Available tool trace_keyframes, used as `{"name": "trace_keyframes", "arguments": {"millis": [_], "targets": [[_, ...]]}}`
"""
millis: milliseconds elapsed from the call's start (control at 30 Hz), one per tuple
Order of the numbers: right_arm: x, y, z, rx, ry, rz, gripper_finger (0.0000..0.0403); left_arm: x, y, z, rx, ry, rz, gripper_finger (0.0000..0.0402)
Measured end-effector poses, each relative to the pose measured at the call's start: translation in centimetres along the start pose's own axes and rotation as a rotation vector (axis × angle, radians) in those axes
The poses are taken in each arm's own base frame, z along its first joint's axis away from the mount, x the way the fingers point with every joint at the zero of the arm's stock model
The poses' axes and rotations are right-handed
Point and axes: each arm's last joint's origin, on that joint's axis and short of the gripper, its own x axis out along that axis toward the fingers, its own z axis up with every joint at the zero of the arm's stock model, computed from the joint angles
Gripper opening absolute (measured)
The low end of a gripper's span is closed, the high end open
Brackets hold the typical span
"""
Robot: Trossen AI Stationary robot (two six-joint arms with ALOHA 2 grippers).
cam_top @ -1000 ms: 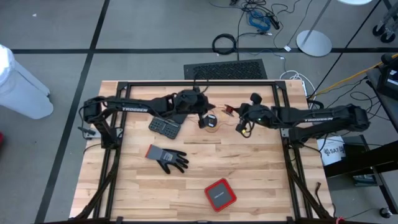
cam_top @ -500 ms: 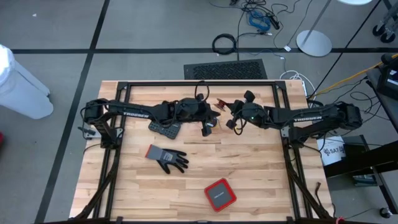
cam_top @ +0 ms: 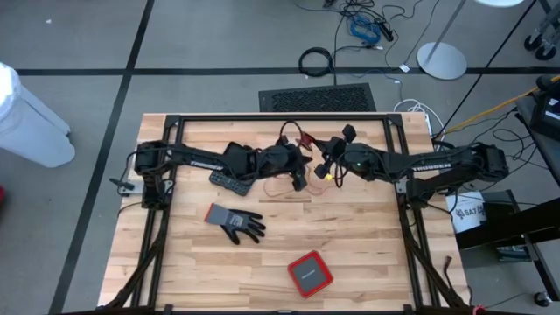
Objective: Coil cords
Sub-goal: Coil the red wire onto the spool
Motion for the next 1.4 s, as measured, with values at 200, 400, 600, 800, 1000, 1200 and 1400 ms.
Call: {"name": "trace_keyframes", "arguments": {"millis": [200,400,600,800,1000,1200,1400], "targets": [[-0.7,-0.1,0.8,0.028,-0.051,0.019,0.0,0.0,0.3,0.0,0.024,-0.005,0.086,0.0],[-2.3,-0.4,1.8,0.058,-0.097,0.105,0.0,0.0,0.8,0.1,0.086,-0.005,0.17,0.0001],[-3.6,-1.0,2.1,0.09,-0.091,0.168,0.0,0.1,1.2,0.5,0.141,-0.032,0.15,0.0029],[-4.9,-1.8,2.9,0.115,-0.137,0.206,0.0,0.1,1.1,0.6,0.165,-0.053,0.13,0.0093],[-6.1,-2.1,3.5,0.131,-0.175,0.243,0.0,0.3,1.8,0.9,0.147,-0.08,0.107,0.0136],[-7.3,-2.4,3.9,0.147,-0.21,0.273,0.0,0.5,2.7,0.9,0.141,-0.079,0.078,0.0139],[-8.2,-3.0,3.9,0.144,-0.206,0.272,0.0,0.5,2.7,0.9,0.148,-0.08,0.063,0.0133]]}}
